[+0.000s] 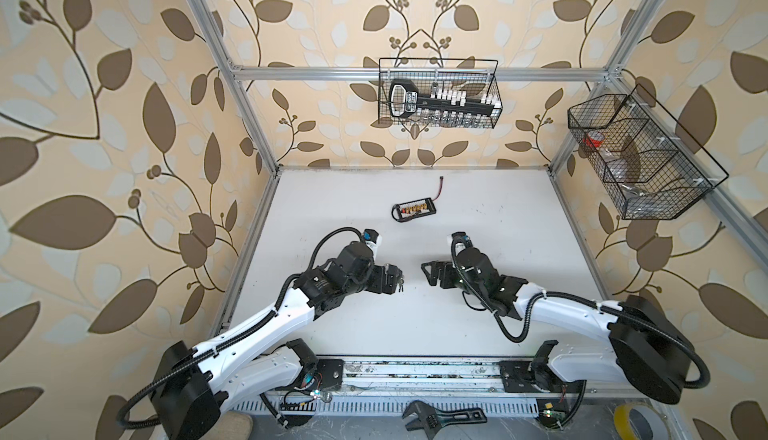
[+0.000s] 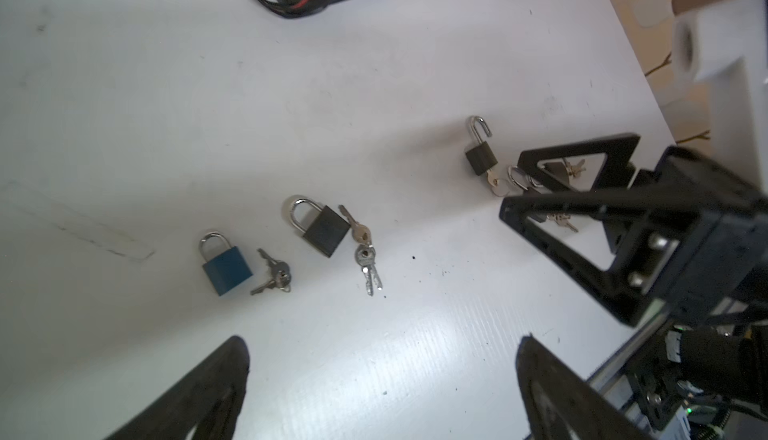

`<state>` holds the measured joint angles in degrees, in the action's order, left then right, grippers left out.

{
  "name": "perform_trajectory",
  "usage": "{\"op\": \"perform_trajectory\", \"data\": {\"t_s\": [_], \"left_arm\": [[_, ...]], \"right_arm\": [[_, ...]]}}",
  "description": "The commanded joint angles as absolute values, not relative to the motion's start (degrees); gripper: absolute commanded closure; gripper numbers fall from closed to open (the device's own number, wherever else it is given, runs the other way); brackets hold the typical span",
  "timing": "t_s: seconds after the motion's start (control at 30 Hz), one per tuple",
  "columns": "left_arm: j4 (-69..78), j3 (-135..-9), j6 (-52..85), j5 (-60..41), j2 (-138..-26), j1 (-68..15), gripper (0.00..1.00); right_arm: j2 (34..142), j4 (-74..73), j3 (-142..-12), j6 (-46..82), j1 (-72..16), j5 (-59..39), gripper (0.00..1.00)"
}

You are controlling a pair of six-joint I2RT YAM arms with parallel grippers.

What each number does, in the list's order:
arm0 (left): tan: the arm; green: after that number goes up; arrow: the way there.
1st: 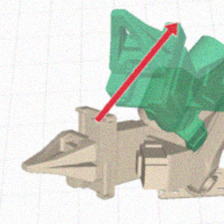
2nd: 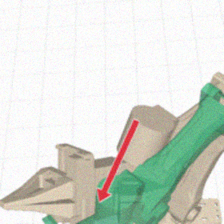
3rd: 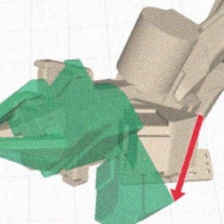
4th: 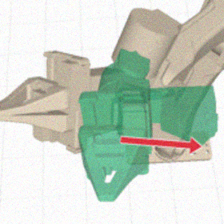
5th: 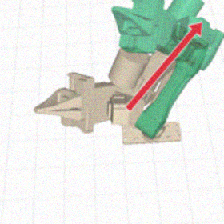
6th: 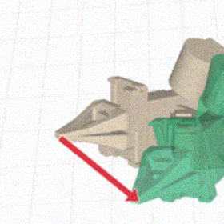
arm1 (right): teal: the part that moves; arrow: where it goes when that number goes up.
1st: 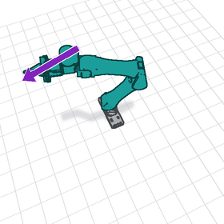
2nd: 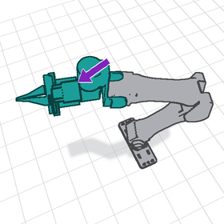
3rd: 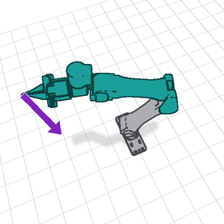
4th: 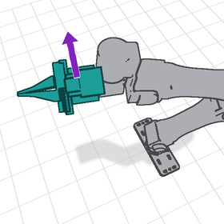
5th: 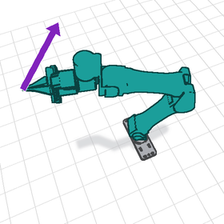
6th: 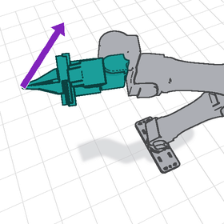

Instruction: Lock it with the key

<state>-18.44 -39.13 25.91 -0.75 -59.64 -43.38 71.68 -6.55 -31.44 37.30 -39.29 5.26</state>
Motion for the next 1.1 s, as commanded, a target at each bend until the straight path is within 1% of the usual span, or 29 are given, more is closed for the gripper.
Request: {"op": "perform_trajectory", "data": {"t_s": [0.0,0.1,0.17,0.23,0.37,0.53,0.8,0.97,1.07], "left_arm": [[-10.37,-39.41,29.12,2.03,-63.81,-46.77,0.01],[-6.77,-41.53,29.30,1.70,-68.67,-49.16,0.01],[-4.81,-42.58,29.49,0.46,-70.97,-49.65,0.01],[-3.55,-43.23,29.88,-0.32,-72.27,-49.66,0.01],[-2.64,-43.31,31.26,-0.70,-72.39,-49.66,0.01],[-2.46,-41.24,32.48,0.12,-70.39,-49.49,0.01],[-3.58,-38.55,33.40,1.14,-66.81,-48.69,0.01],[-4.31,-38.16,33.33,1.32,-65.93,-48.52,0.01],[-4.38,-37.89,33.28,1.41,-65.65,-48.52,0.01]], "right_arm": [[70.26,4.59,-31.45,32.86,-32.28,0.67,0.08],[72.35,10.04,-34.22,28.20,-26.15,-1.66,0.14],[75.14,13.44,-37.36,25.51,-25.19,-1.40,0.20],[78.09,16.52,-40.82,23.27,-25.21,-1.24,0.24],[82.49,18.62,-44.67,21.16,-25.66,-1.53,0.29],[88.02,22.36,-48.87,19.34,-30.06,4.53,0.42],[95.10,24.08,-52.94,19.39,-33.53,8.98,0.44],[98.45,25.26,-55.24,19.51,-35.22,12.06,0.51],[99.73,26.00,-56.26,19.50,-35.86,13.99,0.52]]}}
